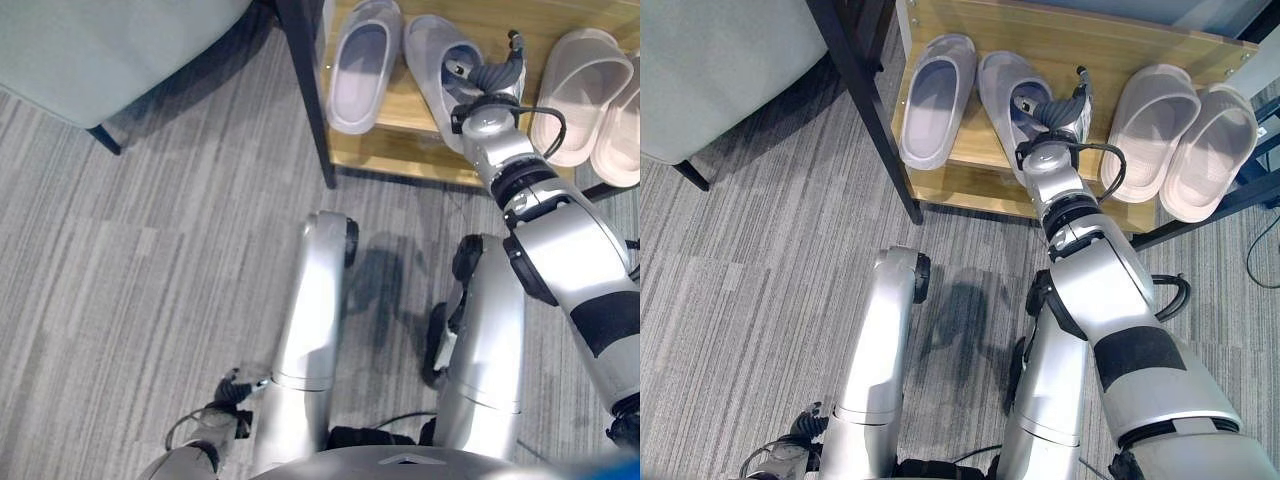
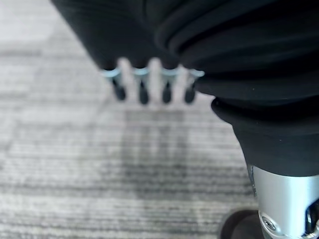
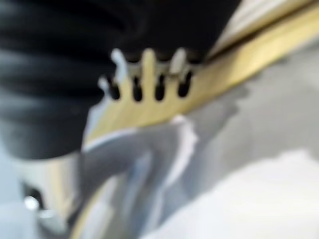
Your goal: Arrange the slippers neatly on the shoe rack.
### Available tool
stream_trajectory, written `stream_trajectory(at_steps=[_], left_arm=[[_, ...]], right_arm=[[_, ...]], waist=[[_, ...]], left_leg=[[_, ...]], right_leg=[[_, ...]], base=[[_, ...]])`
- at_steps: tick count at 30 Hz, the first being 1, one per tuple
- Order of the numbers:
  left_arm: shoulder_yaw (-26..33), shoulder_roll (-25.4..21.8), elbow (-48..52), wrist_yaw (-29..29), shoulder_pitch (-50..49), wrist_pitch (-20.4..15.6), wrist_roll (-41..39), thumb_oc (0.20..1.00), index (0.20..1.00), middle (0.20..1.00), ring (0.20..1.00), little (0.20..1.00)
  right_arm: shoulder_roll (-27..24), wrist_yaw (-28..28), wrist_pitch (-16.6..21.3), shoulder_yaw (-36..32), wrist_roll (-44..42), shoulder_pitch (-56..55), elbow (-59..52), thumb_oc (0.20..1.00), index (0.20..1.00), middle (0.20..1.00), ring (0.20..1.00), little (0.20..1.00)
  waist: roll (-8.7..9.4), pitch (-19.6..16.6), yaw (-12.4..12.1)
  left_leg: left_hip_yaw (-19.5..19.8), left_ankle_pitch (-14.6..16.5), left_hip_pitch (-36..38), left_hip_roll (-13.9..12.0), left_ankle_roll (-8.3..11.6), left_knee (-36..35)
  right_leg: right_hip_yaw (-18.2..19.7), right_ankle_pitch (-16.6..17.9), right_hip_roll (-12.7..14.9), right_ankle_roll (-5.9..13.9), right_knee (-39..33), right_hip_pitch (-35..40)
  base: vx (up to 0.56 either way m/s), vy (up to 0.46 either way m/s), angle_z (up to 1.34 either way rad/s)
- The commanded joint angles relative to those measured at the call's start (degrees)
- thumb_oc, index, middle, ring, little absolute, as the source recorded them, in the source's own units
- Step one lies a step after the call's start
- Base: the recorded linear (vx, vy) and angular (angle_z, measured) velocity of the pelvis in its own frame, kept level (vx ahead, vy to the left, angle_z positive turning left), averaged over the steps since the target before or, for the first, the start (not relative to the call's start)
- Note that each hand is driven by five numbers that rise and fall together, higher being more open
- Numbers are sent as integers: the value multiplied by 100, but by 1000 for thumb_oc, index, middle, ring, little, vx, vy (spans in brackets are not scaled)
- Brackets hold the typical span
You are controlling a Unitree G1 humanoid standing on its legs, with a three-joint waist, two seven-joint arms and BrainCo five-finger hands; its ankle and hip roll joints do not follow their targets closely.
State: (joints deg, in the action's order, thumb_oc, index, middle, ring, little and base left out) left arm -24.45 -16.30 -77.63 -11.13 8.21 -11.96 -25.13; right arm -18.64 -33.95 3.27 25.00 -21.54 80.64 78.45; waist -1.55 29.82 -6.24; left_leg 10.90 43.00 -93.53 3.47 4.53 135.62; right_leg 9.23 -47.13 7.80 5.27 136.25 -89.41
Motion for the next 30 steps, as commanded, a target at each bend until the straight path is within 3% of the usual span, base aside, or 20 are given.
stream_trajectory(at_steps=[1, 12, 13, 20, 23, 30], left_arm=[[-457, -75, 396, 17, -338, -66, 197, 1000, 1000, 1000, 1000, 1000], [-303, -99, 385, 16, -474, -13, 474, 1000, 1000, 1000, 1000, 1000], [-168, -83, 393, 17, -480, 9, 372, 1000, 1000, 1000, 1000, 1000], [-51, -119, 411, -60, -433, 38, 505, 1000, 1000, 1000, 1000, 1000], [51, -75, 425, -86, -425, 68, 566, 1000, 1000, 1000, 1000, 1000], [213, -44, 421, -150, -464, 106, 814, 1000, 1000, 1000, 1000, 1000]], right_arm=[[-438, -3, 480, 112, -204, -56, -894, 1000, 1000, 1000, 1000, 1000], [-537, 127, 752, -253, -283, -888, -2566, 1000, 1000, 1000, 1000, 1000], [-418, 137, 744, -284, -171, -1135, -3072, 1000, 1000, 1000, 1000, 1000], [-241, 259, 813, -370, -86, -1661, -3897, 1000, 1000, 1000, 1000, 1000], [-175, 310, 859, -486, -46, -2421, -4802, 1000, 1000, 1000, 1000, 1000], [-202, 366, 755, -691, 507, -3467, -5775, 1000, 1000, 1000, 1000, 1000]], waist=[[-205, -3, -282], [-116, -3, -139], [-87, -3, -108], [-21, -3, -77], [46, -3, -4], [53, -3, 55]], left_leg=[[-341, 606, 358, 7, -692, 32], [-352, 566, 358, -29, -670, 36], [-345, 539, 358, -28, -667, 19], [-342, 538, 358, -31, -663, 61], [-353, 530, 358, -39, -660, 40], [-366, 528, 358, -57, -670, 49]], right_leg=[[759, 1124, -247, -546, -181, 359], [779, 1152, -285, -532, -149, 316], [783, 1169, -301, -527, -142, 315], [784, 1167, -324, -545, -87, 281], [794, 1169, -329, -554, -86, 282], [779, 1180, -322, -548, -69, 280]], base=[[4, -1, -6], [-2, -6, -3], [1, -5, -3], [0, -23, -3], [0, -10, 0], [0, 0, 0]])
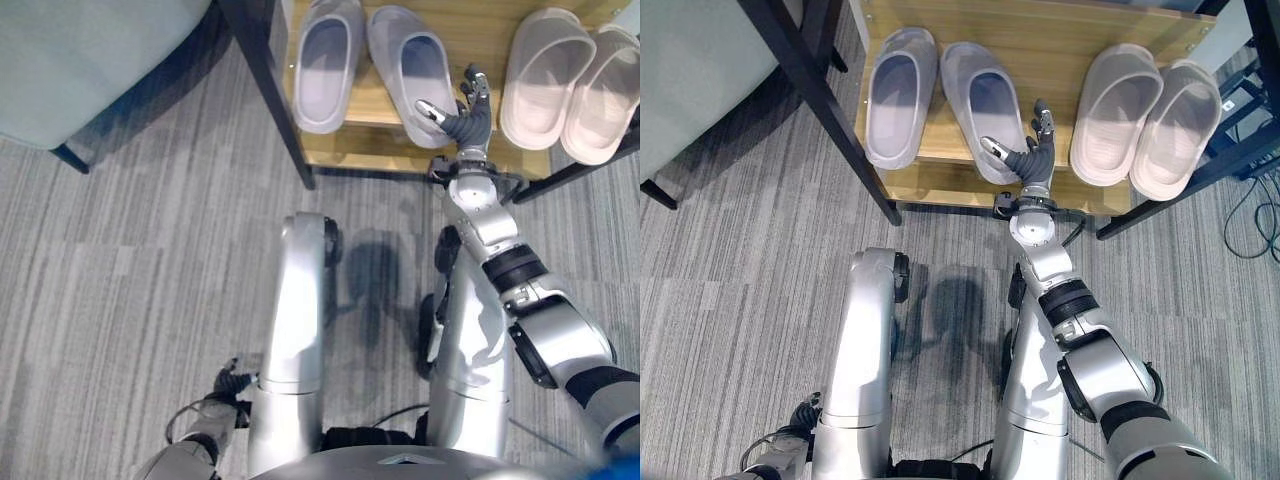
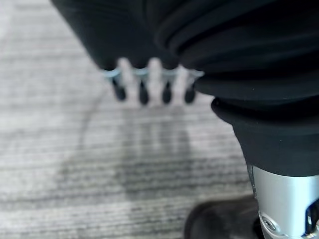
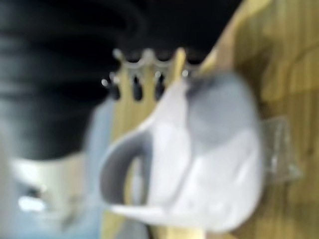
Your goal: Arrange the slippers neatly on the shoe rack.
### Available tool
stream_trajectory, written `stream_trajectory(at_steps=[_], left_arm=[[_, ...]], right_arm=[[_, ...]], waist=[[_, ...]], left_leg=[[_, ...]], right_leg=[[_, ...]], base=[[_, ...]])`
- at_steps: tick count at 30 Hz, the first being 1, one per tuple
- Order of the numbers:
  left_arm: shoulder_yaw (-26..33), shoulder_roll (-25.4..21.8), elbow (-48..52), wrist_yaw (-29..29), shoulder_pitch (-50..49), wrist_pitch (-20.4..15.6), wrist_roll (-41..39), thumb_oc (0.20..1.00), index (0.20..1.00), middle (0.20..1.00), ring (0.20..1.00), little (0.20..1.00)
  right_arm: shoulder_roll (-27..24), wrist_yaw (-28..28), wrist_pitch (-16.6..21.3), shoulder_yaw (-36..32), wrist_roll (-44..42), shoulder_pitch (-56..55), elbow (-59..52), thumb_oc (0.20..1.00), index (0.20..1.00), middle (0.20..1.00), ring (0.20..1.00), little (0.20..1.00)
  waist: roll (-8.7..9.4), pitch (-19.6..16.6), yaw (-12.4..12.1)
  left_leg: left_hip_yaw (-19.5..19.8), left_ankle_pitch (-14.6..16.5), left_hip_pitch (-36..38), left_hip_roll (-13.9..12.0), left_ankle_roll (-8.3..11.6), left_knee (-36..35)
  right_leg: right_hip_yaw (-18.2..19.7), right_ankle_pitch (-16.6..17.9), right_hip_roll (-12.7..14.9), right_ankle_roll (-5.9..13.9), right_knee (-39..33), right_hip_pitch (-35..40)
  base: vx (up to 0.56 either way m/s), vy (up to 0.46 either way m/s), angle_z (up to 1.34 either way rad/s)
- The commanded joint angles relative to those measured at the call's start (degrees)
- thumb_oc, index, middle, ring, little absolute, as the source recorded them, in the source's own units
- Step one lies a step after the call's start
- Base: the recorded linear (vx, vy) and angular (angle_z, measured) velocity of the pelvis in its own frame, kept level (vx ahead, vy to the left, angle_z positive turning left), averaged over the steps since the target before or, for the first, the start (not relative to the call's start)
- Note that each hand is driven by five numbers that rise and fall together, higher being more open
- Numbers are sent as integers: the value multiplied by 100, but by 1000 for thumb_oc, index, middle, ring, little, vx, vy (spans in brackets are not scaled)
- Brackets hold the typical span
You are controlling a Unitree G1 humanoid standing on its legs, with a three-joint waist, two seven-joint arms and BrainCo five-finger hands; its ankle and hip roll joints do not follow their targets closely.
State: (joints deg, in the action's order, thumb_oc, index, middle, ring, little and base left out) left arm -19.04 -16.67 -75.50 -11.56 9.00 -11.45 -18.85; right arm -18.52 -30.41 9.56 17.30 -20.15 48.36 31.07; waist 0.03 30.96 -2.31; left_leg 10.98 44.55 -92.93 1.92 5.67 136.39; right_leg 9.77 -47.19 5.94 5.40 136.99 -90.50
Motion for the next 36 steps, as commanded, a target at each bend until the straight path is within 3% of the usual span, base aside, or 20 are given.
stream_trajectory(at_steps=[1, 14, 36], left_arm=[[-329, -8, 209, -107, -544, 55, 188, 1000, 1000, 1000, 1000, 1000], [-329, 51, 174, -264, -420, 60, 771, 1000, 1000, 1000, 1000, 1000], [-568, 130, 19, -336, -363, 121, 1298, 1000, 1000, 1000, 1000, 1000]], right_arm=[[-214, 11, 120, 76, 371, -246, -1046, 1000, 1000, 1000, 1000, 1000], [128, 267, 95, 266, 1090, -1020, -1934, 1000, 1000, 1000, 1000, 1000], [313, 329, 122, 577, 1477, -442, -1961, 1000, 1000, 1000, 1000, 1000]], waist=[[-106, -116, -339], [-130, -116, -310], [-218, -116, -386]], left_leg=[[-375, 373, 297, 98, -784, -27], [-395, 341, 297, 107, -792, 0], [-446, 302, 297, 127, -775, 53]], right_leg=[[726, 1186, -137, -562, -142, 389], [716, 1220, -174, -533, -159, 384], [733, 1286, -187, -518, -124, 429]], base=[[0, 0, 0], [0, 0, 0], [0, 0, 0]])
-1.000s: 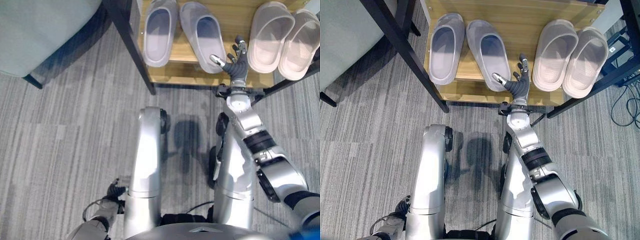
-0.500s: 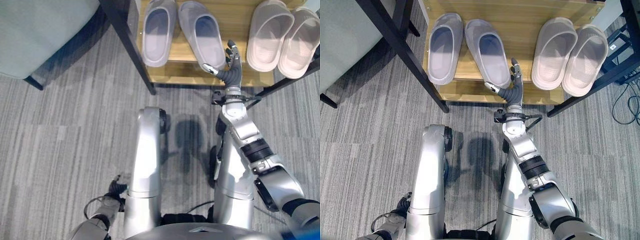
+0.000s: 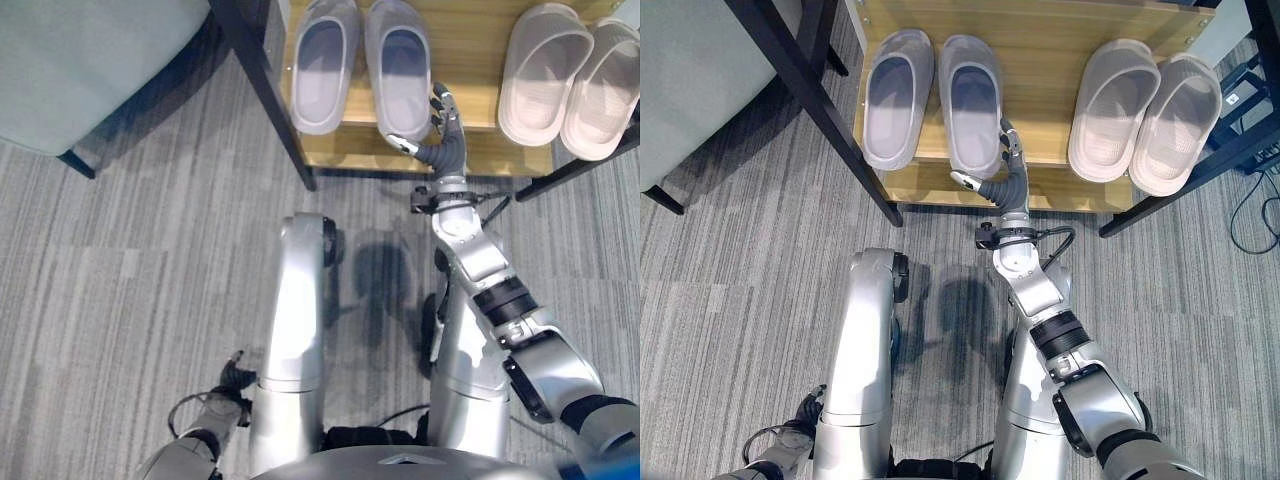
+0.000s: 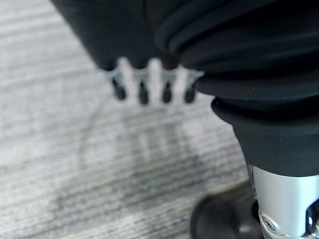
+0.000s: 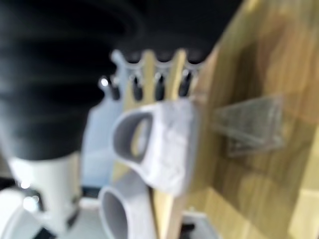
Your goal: Arrange the slippers neatly on the shoe rack.
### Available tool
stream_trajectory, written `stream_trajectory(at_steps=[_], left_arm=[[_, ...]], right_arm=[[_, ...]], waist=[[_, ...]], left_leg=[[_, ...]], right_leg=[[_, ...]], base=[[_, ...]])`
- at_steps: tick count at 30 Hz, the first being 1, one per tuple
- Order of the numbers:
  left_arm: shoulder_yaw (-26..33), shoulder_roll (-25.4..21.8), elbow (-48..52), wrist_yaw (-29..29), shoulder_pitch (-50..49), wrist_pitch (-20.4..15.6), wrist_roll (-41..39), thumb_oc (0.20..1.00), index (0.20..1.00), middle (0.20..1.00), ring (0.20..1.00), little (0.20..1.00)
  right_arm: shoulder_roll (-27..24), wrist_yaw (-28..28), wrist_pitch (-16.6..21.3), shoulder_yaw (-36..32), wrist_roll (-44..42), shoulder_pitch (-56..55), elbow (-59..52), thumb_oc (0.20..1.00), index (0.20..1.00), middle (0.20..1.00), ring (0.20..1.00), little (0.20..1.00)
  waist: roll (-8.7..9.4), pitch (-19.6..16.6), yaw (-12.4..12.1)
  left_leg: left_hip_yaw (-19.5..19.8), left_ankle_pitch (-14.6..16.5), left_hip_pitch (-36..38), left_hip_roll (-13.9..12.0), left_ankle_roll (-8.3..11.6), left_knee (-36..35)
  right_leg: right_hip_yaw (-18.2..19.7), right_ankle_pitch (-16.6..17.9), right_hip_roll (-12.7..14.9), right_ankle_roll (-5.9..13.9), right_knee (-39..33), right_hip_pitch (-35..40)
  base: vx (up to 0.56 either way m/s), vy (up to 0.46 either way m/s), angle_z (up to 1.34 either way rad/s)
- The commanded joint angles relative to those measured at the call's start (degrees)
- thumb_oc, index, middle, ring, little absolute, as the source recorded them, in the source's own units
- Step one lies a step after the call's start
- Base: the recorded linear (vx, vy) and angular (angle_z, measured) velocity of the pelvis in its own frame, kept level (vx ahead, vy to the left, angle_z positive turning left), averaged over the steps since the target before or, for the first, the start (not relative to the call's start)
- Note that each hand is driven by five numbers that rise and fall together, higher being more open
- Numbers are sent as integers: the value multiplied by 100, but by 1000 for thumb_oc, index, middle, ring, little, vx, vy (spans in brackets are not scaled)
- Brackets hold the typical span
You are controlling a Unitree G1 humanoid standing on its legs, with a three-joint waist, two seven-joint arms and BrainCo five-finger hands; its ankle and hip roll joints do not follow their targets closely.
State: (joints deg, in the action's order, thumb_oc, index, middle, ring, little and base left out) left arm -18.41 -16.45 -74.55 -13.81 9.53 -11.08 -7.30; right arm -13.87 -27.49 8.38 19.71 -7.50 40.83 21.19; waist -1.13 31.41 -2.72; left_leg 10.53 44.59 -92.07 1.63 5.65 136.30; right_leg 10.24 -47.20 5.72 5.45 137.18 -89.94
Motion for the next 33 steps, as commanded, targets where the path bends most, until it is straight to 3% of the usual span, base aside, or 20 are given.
stream_trajectory(at_steps=[1, 14, 24, 28, 33], left_arm=[[-630, 108, -76, -111, -417, 84, 142, 1000, 1000, 1000, 1000, 1000], [-844, 64, -98, -144, -329, 41, 322, 1000, 1000, 1000, 1000, 1000], [-872, 53, -121, -155, -377, 47, 461, 1000, 1000, 1000, 1000, 1000], [-851, 57, -122, -145, -381, 67, 475, 1000, 1000, 1000, 1000, 1000], [-758, 72, -64, -106, -460, 84, 604, 1000, 1000, 1000, 1000, 1000]], right_arm=[[-152, 36, 240, 335, 212, 311, -972, 1000, 1000, 1000, 1000, 1000], [80, 118, 116, 633, 157, 1065, -68, 1000, 1000, 1000, 1000, 1000], [137, 240, 85, 734, 231, 1018, -69, 1000, 1000, 1000, 1000, 1000], [87, 173, 116, 626, 238, 819, -310, 1000, 1000, 1000, 1000, 1000], [-125, 145, 214, 372, 619, 284, -1454, 1000, 1000, 1000, 1000, 1000]], waist=[[-101, -162, -345], [-172, -162, -437], [-180, -162, -440], [-167, -162, -405], [-173, -162, -314]], left_leg=[[-402, 298, 211, 155, -773, 62], [-378, 258, 211, 189, -713, 76], [-349, 238, 211, 221, -673, 83], [-341, 230, 211, 225, -660, 70], [-337, 195, 211, 236, -665, 50]], right_leg=[[686, 1287, -165, -523, -143, 373], [662, 1293, -184, -521, -94, 385], [650, 1292, -186, -515, -64, 416], [658, 1302, -203, -518, -65, 416], [659, 1303, -207, -526, -93, 424]], base=[[0, 0, 0], [0, 0, 0], [0, -3, 0], [-2, -19, 0], [-3, -7, 0]])
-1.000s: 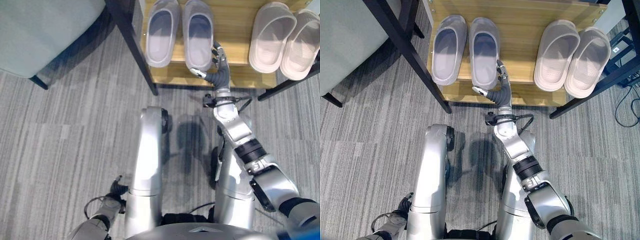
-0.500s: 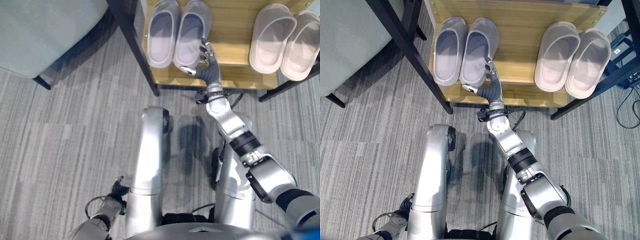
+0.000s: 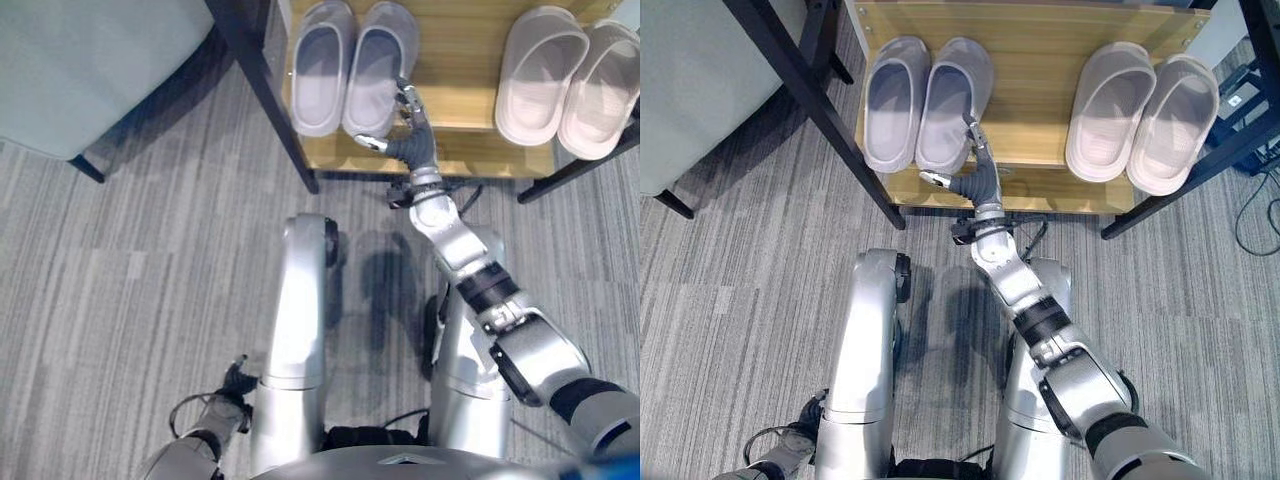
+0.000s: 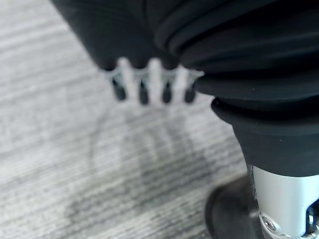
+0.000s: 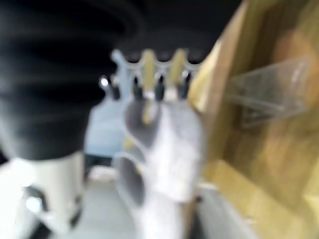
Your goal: Arrange the slippers neatly on the shoe rack.
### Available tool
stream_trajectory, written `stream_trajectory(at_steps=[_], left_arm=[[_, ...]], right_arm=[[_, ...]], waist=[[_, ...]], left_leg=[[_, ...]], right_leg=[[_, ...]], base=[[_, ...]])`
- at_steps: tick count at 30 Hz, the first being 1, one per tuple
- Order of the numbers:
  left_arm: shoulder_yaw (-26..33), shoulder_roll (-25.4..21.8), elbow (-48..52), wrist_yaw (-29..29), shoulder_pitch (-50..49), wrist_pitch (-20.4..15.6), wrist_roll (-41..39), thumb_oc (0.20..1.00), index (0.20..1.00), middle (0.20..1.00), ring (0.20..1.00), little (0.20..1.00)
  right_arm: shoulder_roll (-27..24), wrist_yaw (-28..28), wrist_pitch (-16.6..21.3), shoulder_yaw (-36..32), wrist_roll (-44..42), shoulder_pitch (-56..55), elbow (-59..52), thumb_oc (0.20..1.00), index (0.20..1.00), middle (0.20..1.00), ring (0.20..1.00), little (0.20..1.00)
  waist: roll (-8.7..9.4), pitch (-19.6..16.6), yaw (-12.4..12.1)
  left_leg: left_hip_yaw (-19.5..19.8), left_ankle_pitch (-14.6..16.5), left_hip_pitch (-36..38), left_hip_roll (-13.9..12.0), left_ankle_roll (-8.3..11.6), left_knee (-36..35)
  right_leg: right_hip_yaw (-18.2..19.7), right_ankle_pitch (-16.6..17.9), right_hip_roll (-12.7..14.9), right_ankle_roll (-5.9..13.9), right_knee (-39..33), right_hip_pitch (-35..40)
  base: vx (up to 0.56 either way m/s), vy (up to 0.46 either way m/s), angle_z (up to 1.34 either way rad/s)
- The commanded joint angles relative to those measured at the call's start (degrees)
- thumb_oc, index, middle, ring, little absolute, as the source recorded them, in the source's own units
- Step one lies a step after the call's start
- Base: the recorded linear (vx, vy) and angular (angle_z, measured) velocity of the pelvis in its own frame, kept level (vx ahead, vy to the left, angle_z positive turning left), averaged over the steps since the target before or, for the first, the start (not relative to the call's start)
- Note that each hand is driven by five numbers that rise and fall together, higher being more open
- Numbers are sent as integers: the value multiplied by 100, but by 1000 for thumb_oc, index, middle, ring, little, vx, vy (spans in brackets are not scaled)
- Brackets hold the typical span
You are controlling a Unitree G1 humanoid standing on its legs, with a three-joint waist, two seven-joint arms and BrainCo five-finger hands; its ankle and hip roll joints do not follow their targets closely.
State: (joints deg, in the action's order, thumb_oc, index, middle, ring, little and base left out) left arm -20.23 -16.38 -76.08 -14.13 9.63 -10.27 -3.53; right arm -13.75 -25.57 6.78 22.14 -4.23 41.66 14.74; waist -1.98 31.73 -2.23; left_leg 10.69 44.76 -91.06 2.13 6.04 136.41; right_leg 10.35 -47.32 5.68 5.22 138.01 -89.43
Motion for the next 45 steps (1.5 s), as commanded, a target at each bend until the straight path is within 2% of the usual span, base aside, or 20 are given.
stream_trajectory(at_steps=[1, 9, 11, 12, 15, 17, 19, 20, 21, 22, 23, 25, 27, 29, 30, 31, 38, 42, 43, 45], left_arm=[[-552, 34, 137, -50, -481, 3, 246, 1000, 1000, 1000, 1000, 1000], [-393, -9, 296, 25, -286, -23, 384, 1000, 1000, 1000, 1000, 1000], [-343, -17, 290, 6, -143, -33, 477, 1000, 1000, 1000, 1000, 1000], [-369, 24, 394, -36, -51, -103, 655, 1000, 1000, 1000, 1000, 1000], [-518, 45, 919, -162, 2, -363, 742, 1000, 1000, 1000, 1000, 1000], [-581, 68, 1033, -165, -45, -423, 742, 1000, 1000, 1000, 1000, 1000], [-833, 0, 1531, -155, -199, -525, 908, 1000, 1000, 1000, 1000, 1000], [-836, -2, 1538, -154, -204, -521, 907, 1000, 1000, 1000, 1000, 1000], [-1049, -170, 2136, -62, -449, -655, 1065, 1000, 1000, 1000, 1000, 1000], [-1094, -285, 2396, 16, -601, -688, 1154, 1000, 1000, 1000, 1000, 1000], [-1094, -288, 2401, 17, -603, -686, 1153, 1000, 1000, 1000, 1000, 1000], [-1201, -358, 2587, 155, -736, -755, 1239, 1000, 1000, 1000, 1000, 1000], [-1253, -324, 2561, 302, -770, -751, 1347, 1000, 1000, 1000, 1000, 1000], [-1319, -259, 2528, 414, -837, -764, 1471, 1000, 1000, 1000, 1000, 1000], [-1392, -164, 2563, 506, -890, -773, 1597, 1000, 1000, 1000, 1000, 1000], [-1394, -165, 2563, 504, -889, -773, 1599, 1000, 1000, 1000, 1000, 1000], [-2016, 3, 3190, 812, -557, -727, 1998, 1000, 1000, 1000, 1000, 1000], [-2400, -208, 4056, 1014, -200, -722, 2291, 1000, 1000, 1000, 1000, 1000], [-2658, -420, 4919, 1232, 142, -855, 2431, 1000, 1000, 1000, 1000, 1000], [-2698, -494, 5134, 1278, 248, -880, 2451, 1000, 1000, 1000, 1000, 1000]], right_arm=[[-164, -8, 416, 115, 374, 162, -1150, 1000, 1000, 1000, 1000, 1000], [-279, 280, 427, 70, 523, -362, -1964, 1000, 1000, 1000, 1000, 1000], [-399, 401, 424, 67, 535, -666, -2048, 1000, 1000, 1000, 1000, 1000], [-547, 532, 426, 11, 572, -1141, -2043, 1000, 1000, 1000, 1000, 1000], [-889, 648, 410, -198, 723, -2254, -1574, 1000, 1000, 1000, 1000, 1000], [-904, 647, 425, -262, 716, -2493, -1368, 1000, 1000, 1000, 1000, 1000], [-1132, 594, 461, -534, 856, -3083, -669, 1000, 1000, 1000, 1000, 1000], [-1132, 594, 462, -536, 857, -3087, -670, 1000, 1000, 1000, 1000, 1000], [-1429, 515, 484, -721, 1114, -3468, -12, 1000, 1000, 1000, 1000, 1000], [-1518, 479, 511, -827, 1228, -3670, 201, 1000, 1000, 1000, 1000, 1000], [-1516, 478, 512, -829, 1229, -3671, 200, 1000, 1000, 1000, 1000, 1000], [-1543, 393, 500, -961, 1229, -3792, 951, 1000, 1000, 1000, 1000, 1000], [-1499, 382, 446, -1034, 1235, -3900, 1587, 1000, 1000, 1000, 1000, 1000], [-1379, 497, 439, -1130, 1070, -4052, 2177, 1000, 1000, 1000, 1000, 1000], [-1210, 608, 405, -1186, 931, -4217, 2807, 1000, 1000, 1000, 1000, 1000], [-1209, 607, 412, -1186, 930, -4213, 2816, 1000, 1000, 1000, 1000, 1000], [-825, 967, 167, -952, 854, -4382, 4162, 1000, 1000, 1000, 1000, 1000], [-720, 1108, 158, -890, 762, -4484, 4473, 1000, 1000, 1000, 1000, 1000], [-674, 1079, 95, -766, 938, -4447, 4692, 1000, 1000, 1000, 1000, 1000], [-634, 1080, 98, -723, 1001, -4463, 4734, 1000, 1000, 1000, 1000, 1000]], waist=[[-111, -193, -341], [-133, -193, -161], [-125, -193, -87], [-89, -195, -27], [-43, -465, 46], [-46, -557, 59], [-39, -765, 113], [-45, -753, 115], [3, -972, 167], [57, -1049, 188], [57, -1043, 191], [120, -1234, 189], [216, -1477, 196], [257, -1777, 204], [300, -2061, 228], [295, -2044, 232], [235, -2858, 352], [167, -2972, 377], [112, -2994, 407], [98, -2981, 423]], left_leg=[[-354, 128, 111, 190, -700, 7], [-322, -183, 116, 251, -644, -394], [-316, -374, 170, 248, -623, -853], [-348, -674, 473, 173, -605, -1676], [-324, -1138, 1260, -86, -624, -3194], [-264, -1268, 1570, -127, -642, -3643], [-294, -1606, 2606, -351, -686, -4917], [-289, -1627, 2632, -349, -687, -4946], [-345, -1994, 3621, -443, -670, -6263], [-358, -2196, 4117, -450, -629, -6914], [-355, -2222, 4131, -447, -629, -6942], [-359, -2581, 4835, -456, -598, -7934], [-354, -3182, 5639, -502, -537, -9255], [-454, -3519, 6321, -529, -429, -10260], [-548, -3850, 7071, -592, -322, -11290], [-543, -3928, 7130, -598, -322, -11396], [-834, -4490, 8825, -659, -262, -13638], [-903, -4637, 9217, -669, -274, -14080], [-903, -4617, 9315, -641, -277, -14141], [-908, -4603, 9343, -631, -280, -14141]], right_leg=[[632, 1319, -215, -501, -192, 355], [553, 1322, -110, -498, -541, 479], [440, 1345, 7, -486, -955, 611], [305, 1414, 192, -549, -1710, 912], [4, 1533, 448, -570, -3048, 1576], [-79, 1588, 509, -544, -3442, 1832], [-448, 1741, 659, -490, -4758, 2698], [-460, 1761, 661, -494, -4788, 2728], [-780, 1926, 730, -428, -6164, 3610], [-912, 2081, 724, -354, -6753, 4106], [-918, 2103, 726, -356, -6780, 4122], [-1187, 2419, 720, -237, -7845, 4830], [-1513, 3051, 695, -71, -8971, 5577], [-1698, 3460, 689, 73, -9948, 6266], [-1856, 3882, 601, 200, -10932, 6985], [-1874, 3951, 590, 195, -11031, 7045], [-1933, 4584, 293, 338, -13101, 8468], [-1904, 4744, 237, 351, -13576, 8831], [-1882, 4791, 237, 362, -13752, 8988], [-1866, 4798, 237, 362, -13780, 9015]], base=[[0, 0, 0], [-41, -36, 1], [-115, -12, 9], [-152, -27, 17], [-96, -10, 36], [-4, 18, 2], [35, 67, -23], [100, 67, -19], [131, 25, -5], [131, 24, 9], [100, -8, 14], [99, -2, 4], [126, 2, -1], [275, -13, 6], [249, -28, 4], [254, -40, -8], [192, -43, -11], [99, -28, -14], [86, -45, -5], [40, -28, -4]])
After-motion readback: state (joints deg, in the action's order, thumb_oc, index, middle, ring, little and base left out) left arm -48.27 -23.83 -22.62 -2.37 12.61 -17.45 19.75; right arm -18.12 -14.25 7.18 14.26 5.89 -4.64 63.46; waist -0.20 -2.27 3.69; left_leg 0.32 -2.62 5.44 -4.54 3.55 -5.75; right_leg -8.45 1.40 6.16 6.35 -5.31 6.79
